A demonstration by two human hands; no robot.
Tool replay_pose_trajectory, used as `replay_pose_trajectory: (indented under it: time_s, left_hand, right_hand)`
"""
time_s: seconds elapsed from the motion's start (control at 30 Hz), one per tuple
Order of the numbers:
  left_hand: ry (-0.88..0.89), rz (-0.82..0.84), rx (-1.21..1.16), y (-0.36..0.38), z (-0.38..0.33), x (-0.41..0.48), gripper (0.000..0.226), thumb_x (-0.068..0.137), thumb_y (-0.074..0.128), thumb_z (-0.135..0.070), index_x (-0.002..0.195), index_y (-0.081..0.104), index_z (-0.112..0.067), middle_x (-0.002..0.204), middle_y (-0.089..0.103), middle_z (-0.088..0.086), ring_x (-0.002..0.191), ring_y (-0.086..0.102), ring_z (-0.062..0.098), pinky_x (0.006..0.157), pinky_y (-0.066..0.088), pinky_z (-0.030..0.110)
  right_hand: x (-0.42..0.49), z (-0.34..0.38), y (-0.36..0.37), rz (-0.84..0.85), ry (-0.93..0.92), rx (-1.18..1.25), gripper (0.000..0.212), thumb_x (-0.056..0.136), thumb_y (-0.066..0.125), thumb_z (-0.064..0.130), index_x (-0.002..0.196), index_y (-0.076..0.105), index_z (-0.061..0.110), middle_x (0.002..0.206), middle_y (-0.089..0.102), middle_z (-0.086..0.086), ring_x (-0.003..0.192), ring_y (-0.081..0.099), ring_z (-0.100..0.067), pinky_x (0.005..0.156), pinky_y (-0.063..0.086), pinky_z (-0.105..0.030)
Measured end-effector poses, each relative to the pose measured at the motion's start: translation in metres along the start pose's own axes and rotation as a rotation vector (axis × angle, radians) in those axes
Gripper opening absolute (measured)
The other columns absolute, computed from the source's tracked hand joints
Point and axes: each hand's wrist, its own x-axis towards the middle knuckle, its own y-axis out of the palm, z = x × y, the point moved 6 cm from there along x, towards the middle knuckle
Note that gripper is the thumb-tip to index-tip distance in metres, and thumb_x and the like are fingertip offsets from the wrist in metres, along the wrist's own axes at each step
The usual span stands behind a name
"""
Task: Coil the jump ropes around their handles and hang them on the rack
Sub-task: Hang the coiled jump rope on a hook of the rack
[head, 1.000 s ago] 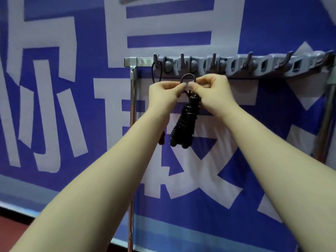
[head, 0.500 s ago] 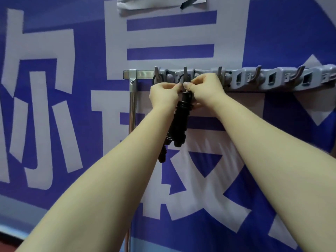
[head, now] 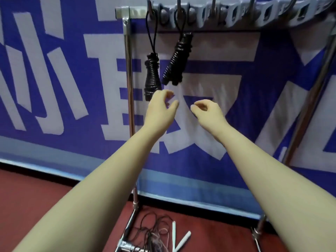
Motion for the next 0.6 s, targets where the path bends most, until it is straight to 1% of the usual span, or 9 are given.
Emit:
replay_pose_trajectory:
  time_s: [0.1,0.17,0.3,0.37,0.43,0.47,0.5,0.53,0.6]
  left_hand:
    - [-0.117,0.258,0.154,0.032,0.048,-0.057,0.038,0.093,0.063,-0.025,0.126,0.057,-0.008,0.123,0.055,0.007,0.104,0.058,0.023,0.091,0.046,0.031]
    - [-0.238,0.426,0.219,0.051,0.081,-0.101,0.045,0.092,0.065,-0.025,0.130,0.055,-0.005,0.129,0.056,0.011,0.113,0.057,0.027,0.093,0.042,0.030]
    - [-0.420,0.723,0.321,0.080,0.134,-0.191,0.051,0.091,0.068,-0.023,0.134,0.051,-0.003,0.135,0.056,0.014,0.120,0.055,0.028,0.094,0.039,0.027]
    - [-0.485,0.840,0.374,0.091,0.158,-0.233,0.052,0.090,0.069,-0.023,0.134,0.051,-0.004,0.133,0.057,0.015,0.118,0.056,0.027,0.093,0.040,0.027]
    - [-0.541,0.925,0.401,0.102,0.180,-0.270,0.051,0.088,0.071,-0.023,0.132,0.054,-0.003,0.129,0.060,0.015,0.111,0.059,0.026,0.090,0.044,0.028]
    - [-0.558,0.973,0.413,0.107,0.189,-0.288,0.049,0.088,0.071,-0.022,0.130,0.056,-0.002,0.128,0.061,0.016,0.111,0.060,0.027,0.091,0.045,0.029]
    - [-0.575,1.026,0.431,0.113,0.197,-0.307,0.047,0.088,0.071,-0.020,0.128,0.057,-0.001,0.127,0.062,0.016,0.113,0.060,0.028,0.093,0.046,0.031]
    - [-0.591,1.074,0.450,0.117,0.206,-0.324,0.044,0.088,0.070,-0.020,0.126,0.058,-0.001,0.125,0.063,0.015,0.113,0.060,0.029,0.093,0.046,0.032]
    - [-0.642,1.151,0.470,0.125,0.228,-0.357,0.040,0.088,0.070,-0.019,0.122,0.060,-0.001,0.119,0.065,0.012,0.106,0.062,0.028,0.088,0.047,0.031]
  right_hand:
    - [-0.052,-0.057,0.025,0.156,0.136,-0.125,0.033,0.096,0.058,0.027,0.125,0.060,0.012,0.116,0.062,0.001,0.106,0.057,-0.017,0.090,0.045,-0.028]
    - [-0.089,-0.099,0.042,0.303,0.222,-0.215,0.037,0.094,0.060,0.029,0.127,0.059,0.012,0.119,0.062,-0.002,0.106,0.059,-0.020,0.089,0.047,-0.030]
    - [-0.168,-0.179,0.070,0.580,0.334,-0.422,0.046,0.091,0.065,0.028,0.131,0.057,0.009,0.132,0.058,-0.009,0.118,0.056,-0.024,0.096,0.042,-0.028]
    - [-0.205,-0.214,0.082,0.729,0.389,-0.529,0.046,0.090,0.067,0.029,0.128,0.059,0.007,0.131,0.060,-0.011,0.118,0.056,-0.025,0.100,0.043,-0.029]
    - [-0.240,-0.245,0.093,0.887,0.451,-0.584,0.038,0.090,0.068,0.030,0.120,0.064,0.007,0.118,0.066,-0.011,0.104,0.062,-0.025,0.090,0.050,-0.025]
    - [-0.255,-0.258,0.097,0.957,0.484,-0.607,0.032,0.091,0.068,0.029,0.114,0.066,0.007,0.104,0.068,-0.009,0.088,0.063,-0.022,0.075,0.052,-0.018]
    - [-0.269,-0.270,0.100,1.008,0.515,-0.628,0.028,0.092,0.066,0.028,0.109,0.066,0.006,0.093,0.065,-0.007,0.074,0.058,-0.019,0.059,0.049,-0.013]
    - [-0.280,-0.283,0.104,1.042,0.543,-0.641,0.031,0.092,0.066,0.028,0.110,0.067,0.002,0.090,0.061,-0.006,0.070,0.054,-0.017,0.054,0.044,-0.015]
    - [-0.300,-0.312,0.112,1.080,0.601,-0.636,0.036,0.090,0.067,0.027,0.113,0.066,-0.001,0.093,0.058,-0.007,0.079,0.052,-0.019,0.065,0.041,-0.022]
